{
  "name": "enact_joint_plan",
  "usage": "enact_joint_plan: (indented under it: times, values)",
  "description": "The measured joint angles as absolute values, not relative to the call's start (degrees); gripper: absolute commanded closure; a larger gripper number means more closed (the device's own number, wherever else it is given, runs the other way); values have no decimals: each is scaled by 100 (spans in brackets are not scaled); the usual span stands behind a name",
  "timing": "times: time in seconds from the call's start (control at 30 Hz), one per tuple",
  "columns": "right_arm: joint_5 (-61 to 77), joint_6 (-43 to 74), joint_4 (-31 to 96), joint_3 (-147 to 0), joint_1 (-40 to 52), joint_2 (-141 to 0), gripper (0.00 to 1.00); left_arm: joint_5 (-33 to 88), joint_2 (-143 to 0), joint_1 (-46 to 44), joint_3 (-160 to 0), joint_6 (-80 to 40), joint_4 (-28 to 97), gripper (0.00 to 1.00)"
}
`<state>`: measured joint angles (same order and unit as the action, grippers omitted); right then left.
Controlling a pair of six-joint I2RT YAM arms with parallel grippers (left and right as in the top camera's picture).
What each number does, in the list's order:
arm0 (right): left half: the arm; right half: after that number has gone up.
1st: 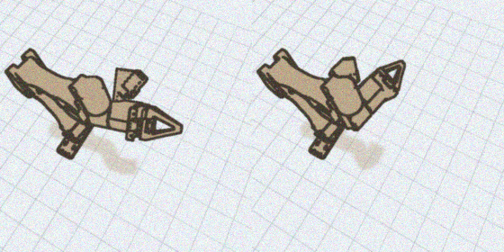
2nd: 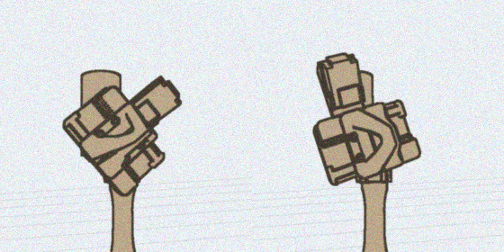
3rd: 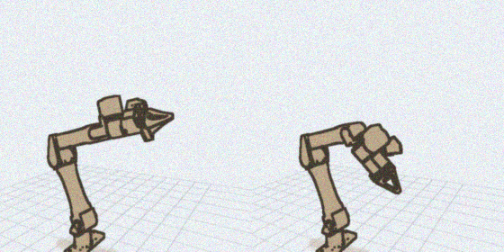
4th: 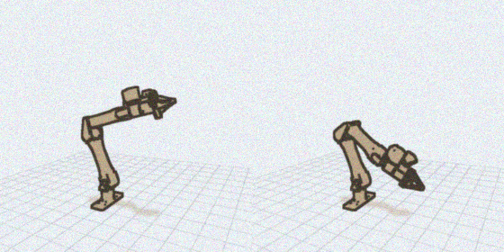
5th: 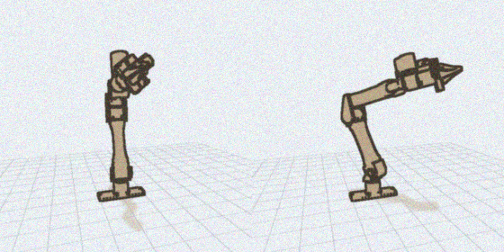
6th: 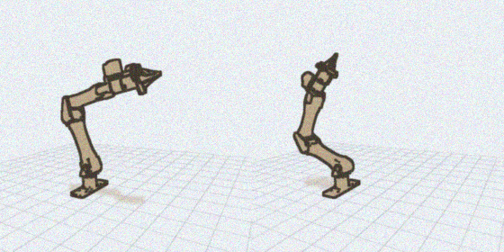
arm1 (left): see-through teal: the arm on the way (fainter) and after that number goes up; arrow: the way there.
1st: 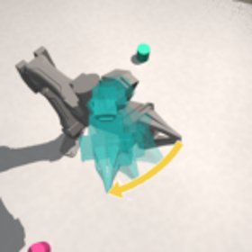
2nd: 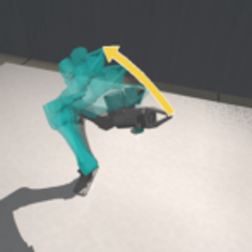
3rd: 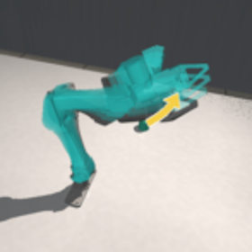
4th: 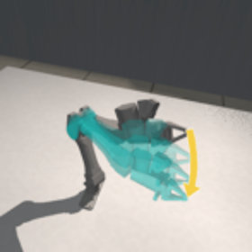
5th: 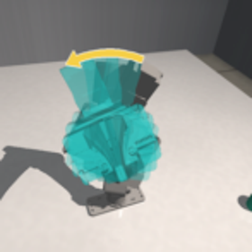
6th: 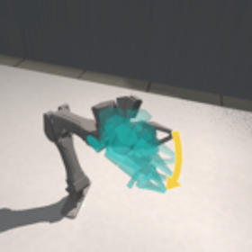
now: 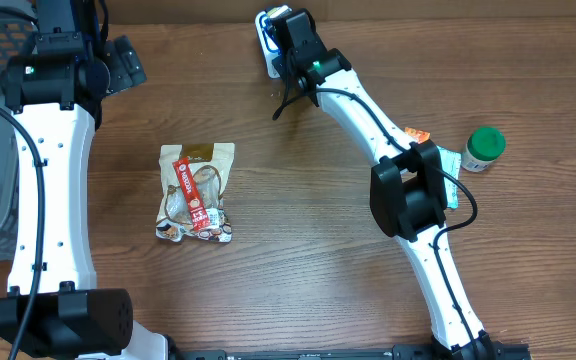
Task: Scan the item barcode
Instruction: 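Carry the highlighter up to the white scanner window, then move the highlighter right and release it beside the mint-green package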
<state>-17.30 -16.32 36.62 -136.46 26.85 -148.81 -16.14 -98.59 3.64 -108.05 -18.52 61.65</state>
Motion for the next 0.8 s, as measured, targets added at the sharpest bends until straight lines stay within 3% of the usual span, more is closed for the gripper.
enact_joint_plan:
  times: [0.43,0.8]
  values:
    - [-1678,-1271,4890,-13557,2670,-14169,97,-1614,-9859,364,-10805,-1852,6167,0]
    - [-1673,123,8232,-13749,2303,-11155,96,-1614,-9859,364,-10805,-1852,6163,0]
